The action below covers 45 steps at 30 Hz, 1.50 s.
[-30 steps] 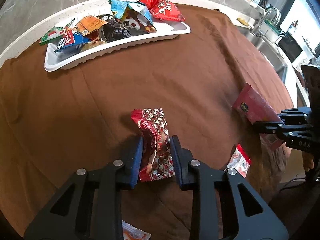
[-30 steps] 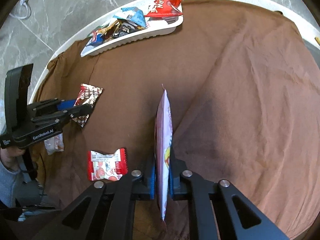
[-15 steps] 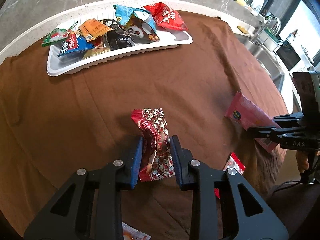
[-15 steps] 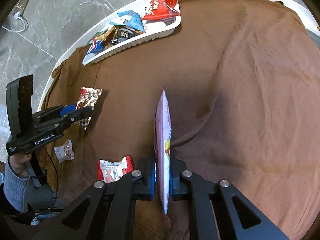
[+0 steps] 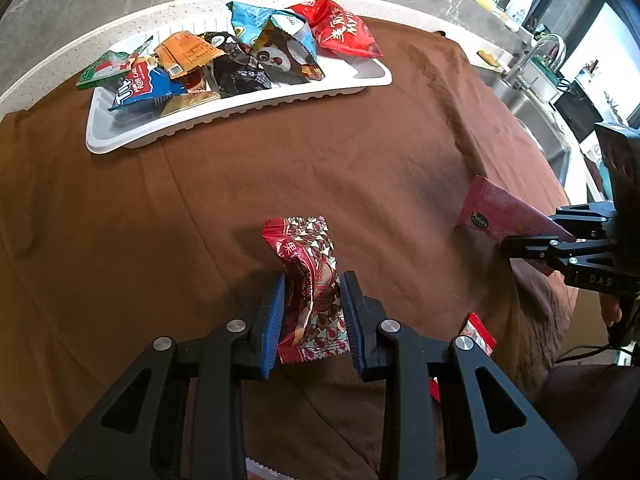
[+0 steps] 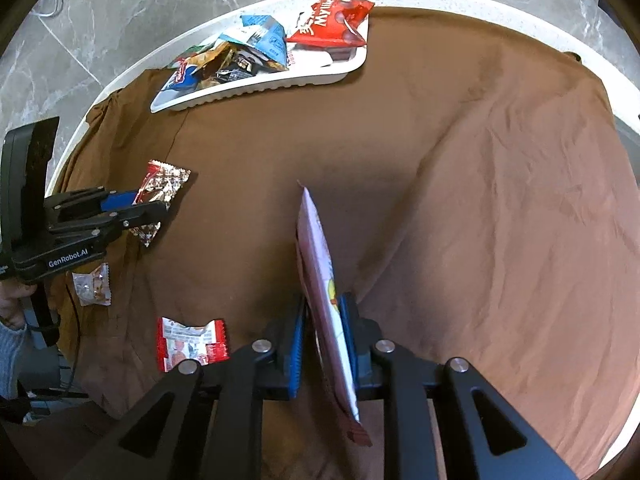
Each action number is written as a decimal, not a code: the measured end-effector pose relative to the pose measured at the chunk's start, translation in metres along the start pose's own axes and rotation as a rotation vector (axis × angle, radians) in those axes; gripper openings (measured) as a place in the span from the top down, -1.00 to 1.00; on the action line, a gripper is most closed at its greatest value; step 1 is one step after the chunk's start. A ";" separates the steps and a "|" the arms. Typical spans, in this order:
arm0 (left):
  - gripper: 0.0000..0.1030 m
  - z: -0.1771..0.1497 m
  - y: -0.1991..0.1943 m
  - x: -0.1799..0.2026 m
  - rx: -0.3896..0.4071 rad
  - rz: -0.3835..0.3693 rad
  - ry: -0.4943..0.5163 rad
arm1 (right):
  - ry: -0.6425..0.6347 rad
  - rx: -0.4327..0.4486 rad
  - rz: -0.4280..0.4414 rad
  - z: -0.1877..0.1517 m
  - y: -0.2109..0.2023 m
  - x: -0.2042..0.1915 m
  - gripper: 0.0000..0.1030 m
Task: Organize snacks
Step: 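Lift both packets and carry them toward the white tray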
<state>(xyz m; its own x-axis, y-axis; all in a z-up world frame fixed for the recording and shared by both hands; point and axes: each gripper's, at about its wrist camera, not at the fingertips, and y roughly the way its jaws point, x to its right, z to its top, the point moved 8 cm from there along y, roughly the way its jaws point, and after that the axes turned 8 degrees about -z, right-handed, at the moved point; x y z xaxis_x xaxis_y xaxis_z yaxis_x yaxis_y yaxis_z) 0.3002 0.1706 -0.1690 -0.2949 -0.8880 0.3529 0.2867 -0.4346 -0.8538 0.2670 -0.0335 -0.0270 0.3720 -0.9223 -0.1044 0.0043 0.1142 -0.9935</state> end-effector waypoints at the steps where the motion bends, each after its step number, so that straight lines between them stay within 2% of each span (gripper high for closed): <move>1: 0.49 0.000 0.000 0.000 -0.001 0.001 -0.001 | -0.003 0.010 0.000 0.001 -0.002 0.001 0.62; 3: 0.49 0.000 0.002 0.000 -0.002 -0.001 -0.004 | -0.015 0.022 0.015 0.003 -0.005 -0.001 0.74; 5: 0.49 0.000 0.002 0.000 -0.003 -0.005 -0.010 | -0.018 0.039 0.031 0.006 -0.010 -0.002 0.76; 20: 0.49 0.008 -0.001 0.006 0.015 -0.049 -0.022 | 0.098 0.090 0.225 0.040 -0.022 -0.007 0.80; 31: 0.49 0.009 -0.001 0.000 0.023 -0.058 -0.055 | 0.130 0.098 0.265 0.051 -0.014 -0.008 0.80; 45: 0.49 0.025 -0.024 0.001 0.070 -0.096 -0.057 | 0.146 0.131 0.351 0.078 -0.033 -0.010 0.81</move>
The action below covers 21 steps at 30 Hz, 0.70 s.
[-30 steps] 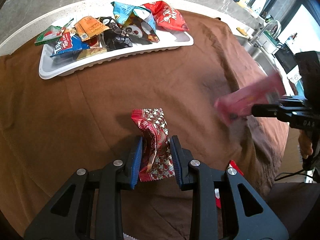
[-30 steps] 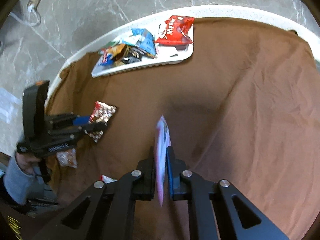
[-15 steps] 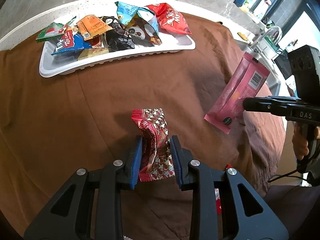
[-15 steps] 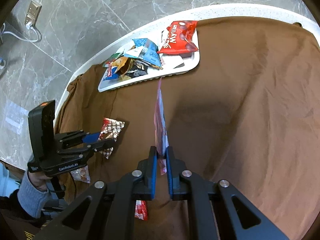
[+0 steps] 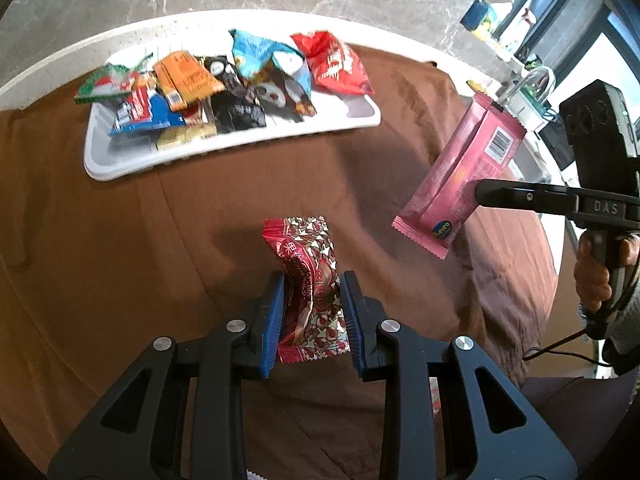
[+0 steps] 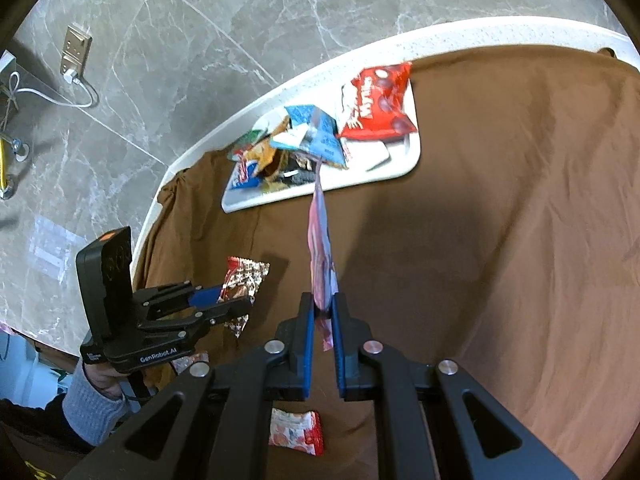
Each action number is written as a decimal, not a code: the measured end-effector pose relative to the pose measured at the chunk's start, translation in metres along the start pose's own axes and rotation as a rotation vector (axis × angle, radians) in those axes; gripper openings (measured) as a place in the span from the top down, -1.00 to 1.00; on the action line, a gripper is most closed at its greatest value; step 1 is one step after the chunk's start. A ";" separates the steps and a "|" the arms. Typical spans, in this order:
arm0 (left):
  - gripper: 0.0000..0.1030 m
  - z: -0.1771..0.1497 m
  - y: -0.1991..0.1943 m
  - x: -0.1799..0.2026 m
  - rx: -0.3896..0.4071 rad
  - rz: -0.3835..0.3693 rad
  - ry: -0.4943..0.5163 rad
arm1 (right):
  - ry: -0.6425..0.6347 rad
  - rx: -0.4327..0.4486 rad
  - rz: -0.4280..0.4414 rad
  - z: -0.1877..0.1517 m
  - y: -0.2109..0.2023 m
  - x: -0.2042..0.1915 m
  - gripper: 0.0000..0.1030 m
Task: Organize snacks
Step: 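Lift both packets and carry them toward the white tray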
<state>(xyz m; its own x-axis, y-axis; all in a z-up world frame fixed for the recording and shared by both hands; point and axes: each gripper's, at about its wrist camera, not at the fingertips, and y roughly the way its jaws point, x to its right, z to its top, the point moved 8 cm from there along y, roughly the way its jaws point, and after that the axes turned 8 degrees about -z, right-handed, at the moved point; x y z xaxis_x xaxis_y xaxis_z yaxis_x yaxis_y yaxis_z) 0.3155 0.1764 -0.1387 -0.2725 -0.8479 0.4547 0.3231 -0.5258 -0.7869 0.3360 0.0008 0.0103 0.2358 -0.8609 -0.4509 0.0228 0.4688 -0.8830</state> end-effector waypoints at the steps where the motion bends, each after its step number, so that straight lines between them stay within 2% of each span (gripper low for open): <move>1: 0.49 0.003 -0.003 0.000 0.009 -0.007 -0.004 | -0.001 0.004 0.003 0.003 -0.001 0.000 0.81; 12: 0.49 0.061 -0.040 -0.028 0.118 0.002 -0.039 | -0.050 0.060 0.034 0.064 -0.005 -0.014 0.81; 21: 0.49 0.118 -0.049 -0.066 0.175 0.036 -0.057 | -0.123 0.063 -0.001 0.110 0.013 -0.019 0.81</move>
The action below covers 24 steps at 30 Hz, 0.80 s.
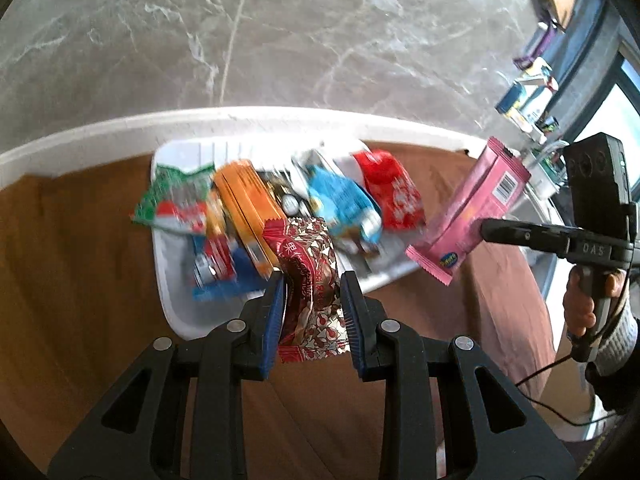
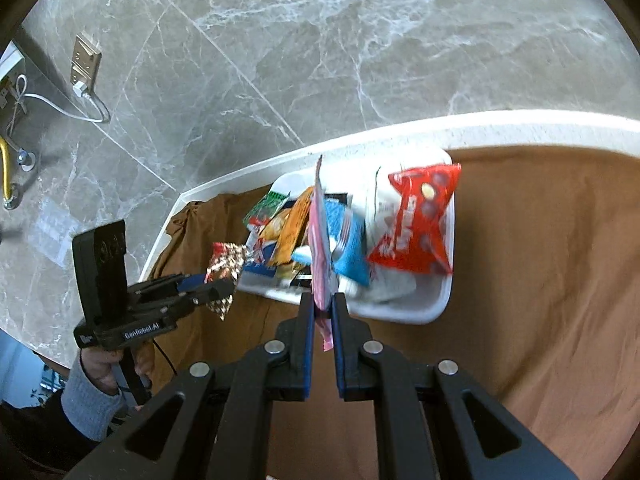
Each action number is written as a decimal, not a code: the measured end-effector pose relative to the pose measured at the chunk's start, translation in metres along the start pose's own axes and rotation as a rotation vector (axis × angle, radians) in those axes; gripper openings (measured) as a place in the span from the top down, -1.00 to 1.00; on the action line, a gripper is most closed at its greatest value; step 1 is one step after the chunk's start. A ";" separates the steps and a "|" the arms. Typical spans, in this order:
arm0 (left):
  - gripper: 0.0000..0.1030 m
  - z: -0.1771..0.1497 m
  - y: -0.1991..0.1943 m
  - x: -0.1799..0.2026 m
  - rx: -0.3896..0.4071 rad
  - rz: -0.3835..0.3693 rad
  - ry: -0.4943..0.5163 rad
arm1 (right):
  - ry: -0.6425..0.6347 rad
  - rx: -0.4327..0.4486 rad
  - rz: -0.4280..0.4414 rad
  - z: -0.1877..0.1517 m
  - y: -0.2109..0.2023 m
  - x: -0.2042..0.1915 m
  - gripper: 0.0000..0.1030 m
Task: Organize snacks
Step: 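Lift both packets and carry them toward the white tray, then lower both packets into the tray and open both grippers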
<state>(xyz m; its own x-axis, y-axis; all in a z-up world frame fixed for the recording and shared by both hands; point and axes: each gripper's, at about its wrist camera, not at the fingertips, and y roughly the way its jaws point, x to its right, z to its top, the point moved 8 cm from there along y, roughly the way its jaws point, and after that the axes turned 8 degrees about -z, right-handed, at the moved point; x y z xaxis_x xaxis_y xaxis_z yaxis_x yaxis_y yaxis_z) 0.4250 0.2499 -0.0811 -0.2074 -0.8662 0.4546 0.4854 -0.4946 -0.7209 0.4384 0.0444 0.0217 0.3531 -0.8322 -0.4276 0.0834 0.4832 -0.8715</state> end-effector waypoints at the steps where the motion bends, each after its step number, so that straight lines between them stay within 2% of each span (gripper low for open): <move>1: 0.49 0.006 0.003 -0.004 0.003 0.003 -0.003 | -0.006 0.001 -0.006 0.005 0.004 0.001 0.81; 17: 0.49 0.046 0.034 -0.043 0.029 0.038 -0.040 | -0.041 -0.009 -0.080 0.061 0.058 0.017 0.81; 21: 0.48 0.051 0.043 -0.044 0.033 0.083 -0.015 | -0.061 0.009 -0.132 0.067 0.064 0.019 0.79; 23: 0.44 0.053 0.048 -0.045 0.022 0.111 -0.006 | -0.076 0.025 -0.152 0.069 0.064 0.019 0.74; 24: 0.35 0.053 0.050 -0.046 0.021 0.115 -0.004 | -0.078 0.032 -0.156 0.070 0.063 0.019 0.73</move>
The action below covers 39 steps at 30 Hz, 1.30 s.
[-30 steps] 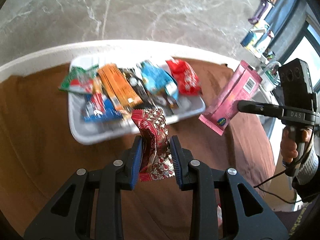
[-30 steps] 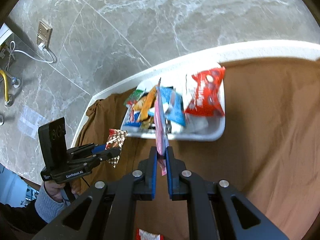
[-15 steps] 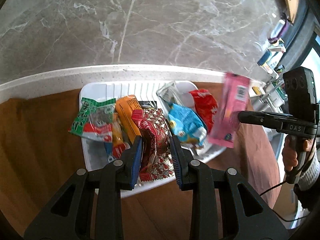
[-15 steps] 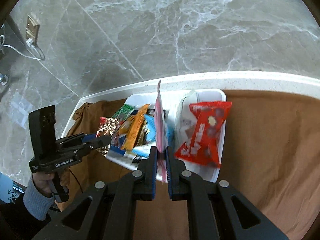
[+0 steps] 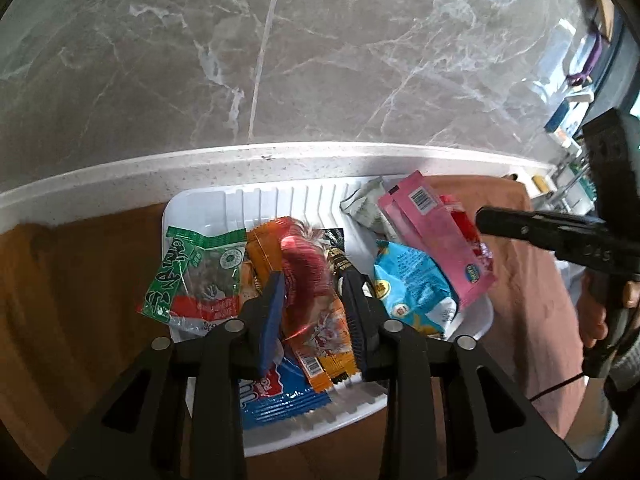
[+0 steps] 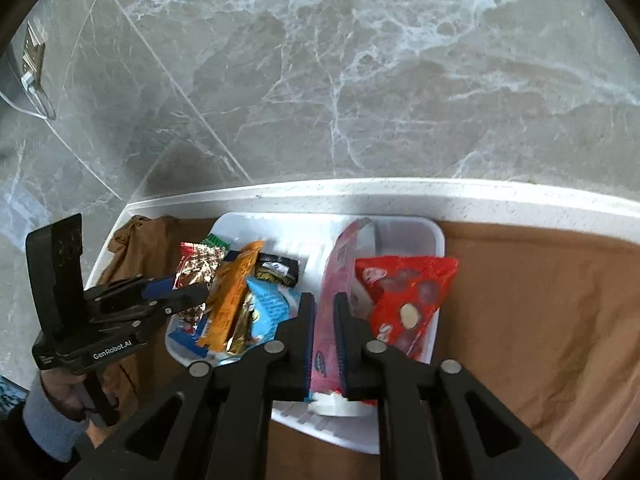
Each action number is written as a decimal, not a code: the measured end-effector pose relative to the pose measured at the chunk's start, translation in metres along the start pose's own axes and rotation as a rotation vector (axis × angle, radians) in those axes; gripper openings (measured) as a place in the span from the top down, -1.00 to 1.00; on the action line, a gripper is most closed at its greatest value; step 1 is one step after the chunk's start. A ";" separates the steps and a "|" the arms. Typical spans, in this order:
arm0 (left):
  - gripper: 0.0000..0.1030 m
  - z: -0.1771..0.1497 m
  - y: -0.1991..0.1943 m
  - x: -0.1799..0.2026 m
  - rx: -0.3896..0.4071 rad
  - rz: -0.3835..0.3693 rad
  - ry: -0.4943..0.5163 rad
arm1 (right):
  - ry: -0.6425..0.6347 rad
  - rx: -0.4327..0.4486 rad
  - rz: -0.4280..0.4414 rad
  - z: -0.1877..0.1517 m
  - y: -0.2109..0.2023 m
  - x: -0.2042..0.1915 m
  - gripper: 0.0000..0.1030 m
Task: Organize snacks
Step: 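Lower both packets into the tray and open both grippers, then grasp the red fruit-print candy with the right gripper while the left grasps the clear wrapper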
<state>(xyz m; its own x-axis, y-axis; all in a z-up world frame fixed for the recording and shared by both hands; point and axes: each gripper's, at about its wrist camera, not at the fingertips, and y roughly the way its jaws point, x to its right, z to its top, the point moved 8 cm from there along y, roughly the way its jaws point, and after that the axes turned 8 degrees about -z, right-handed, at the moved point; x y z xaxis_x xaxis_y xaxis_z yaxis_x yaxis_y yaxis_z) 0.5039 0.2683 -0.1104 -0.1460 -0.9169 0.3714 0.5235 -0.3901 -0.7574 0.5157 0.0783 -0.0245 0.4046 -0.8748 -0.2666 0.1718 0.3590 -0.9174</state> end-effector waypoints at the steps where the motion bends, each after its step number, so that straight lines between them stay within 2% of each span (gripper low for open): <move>1: 0.09 0.001 0.001 0.000 0.005 0.002 0.001 | -0.001 0.012 -0.010 0.001 -0.002 0.000 0.59; 2: -0.03 0.002 0.001 0.001 0.013 0.003 0.002 | -0.006 0.022 -0.017 0.002 -0.004 0.000 0.45; 6: -0.20 0.007 -0.003 0.004 0.042 0.014 0.012 | -0.014 0.058 -0.024 0.003 -0.016 -0.004 0.41; 13: -0.20 0.006 -0.036 0.014 0.088 0.024 0.042 | -0.027 0.105 -0.011 -0.009 -0.048 -0.017 0.37; 19: -0.20 -0.021 -0.074 0.032 0.101 0.027 0.082 | -0.060 0.104 0.020 -0.044 -0.078 -0.036 0.32; 24: -0.20 -0.069 -0.105 0.046 0.064 0.036 0.129 | -0.166 0.077 0.046 -0.094 -0.099 -0.064 0.23; 27: -0.20 -0.106 -0.120 0.051 0.017 0.036 0.163 | -0.264 0.030 0.070 -0.134 -0.102 -0.083 0.21; 34: -0.20 -0.207 -0.147 0.059 -0.166 -0.001 0.259 | -0.498 -0.074 0.118 -0.220 -0.096 -0.121 0.21; 39: -0.20 -0.268 -0.157 0.062 -0.288 -0.008 0.353 | -0.649 -0.125 0.109 -0.264 -0.089 -0.132 0.20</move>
<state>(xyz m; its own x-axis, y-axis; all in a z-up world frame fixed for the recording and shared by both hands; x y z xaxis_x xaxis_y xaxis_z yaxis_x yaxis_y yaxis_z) 0.1874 0.2504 -0.1122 -0.4525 -0.8666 0.2104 0.2732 -0.3593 -0.8923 0.2096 0.0759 0.0138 0.8788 -0.4484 -0.1635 0.0098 0.3594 -0.9331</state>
